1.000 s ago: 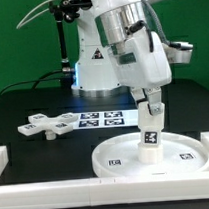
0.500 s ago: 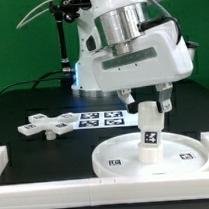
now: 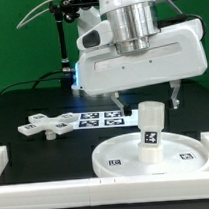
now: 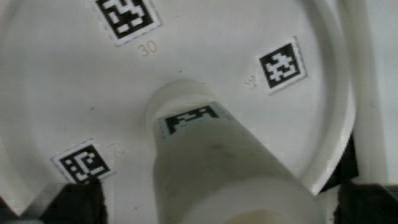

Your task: Assemble round table

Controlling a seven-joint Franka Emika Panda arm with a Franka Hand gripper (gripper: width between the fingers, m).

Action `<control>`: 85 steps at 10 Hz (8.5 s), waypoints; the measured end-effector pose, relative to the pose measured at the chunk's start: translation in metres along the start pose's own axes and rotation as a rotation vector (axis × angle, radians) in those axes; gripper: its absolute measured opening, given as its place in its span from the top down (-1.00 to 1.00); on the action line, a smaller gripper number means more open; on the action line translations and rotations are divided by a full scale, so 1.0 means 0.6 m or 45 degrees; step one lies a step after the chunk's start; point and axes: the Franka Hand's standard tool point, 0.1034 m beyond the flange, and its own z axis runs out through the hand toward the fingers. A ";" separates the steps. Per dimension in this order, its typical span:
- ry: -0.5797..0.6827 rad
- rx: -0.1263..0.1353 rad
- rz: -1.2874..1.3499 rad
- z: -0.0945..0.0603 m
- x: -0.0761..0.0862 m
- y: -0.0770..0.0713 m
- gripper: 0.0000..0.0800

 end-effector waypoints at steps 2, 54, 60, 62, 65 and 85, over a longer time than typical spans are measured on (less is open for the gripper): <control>0.000 -0.003 -0.152 0.000 0.000 0.001 -0.62; -0.131 -0.225 -1.150 0.033 -0.001 0.014 -0.05; -0.089 -0.180 -0.473 0.036 -0.005 0.010 -0.04; -0.082 -0.176 -0.345 0.036 -0.006 0.008 -0.04; -0.045 -0.119 0.147 0.036 -0.004 0.013 -0.04; -0.133 -0.032 0.984 0.042 -0.021 -0.019 -0.62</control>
Offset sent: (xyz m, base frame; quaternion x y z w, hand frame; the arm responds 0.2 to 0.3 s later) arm 0.0000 0.0000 0.0000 0.0000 0.0000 -0.1938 0.9810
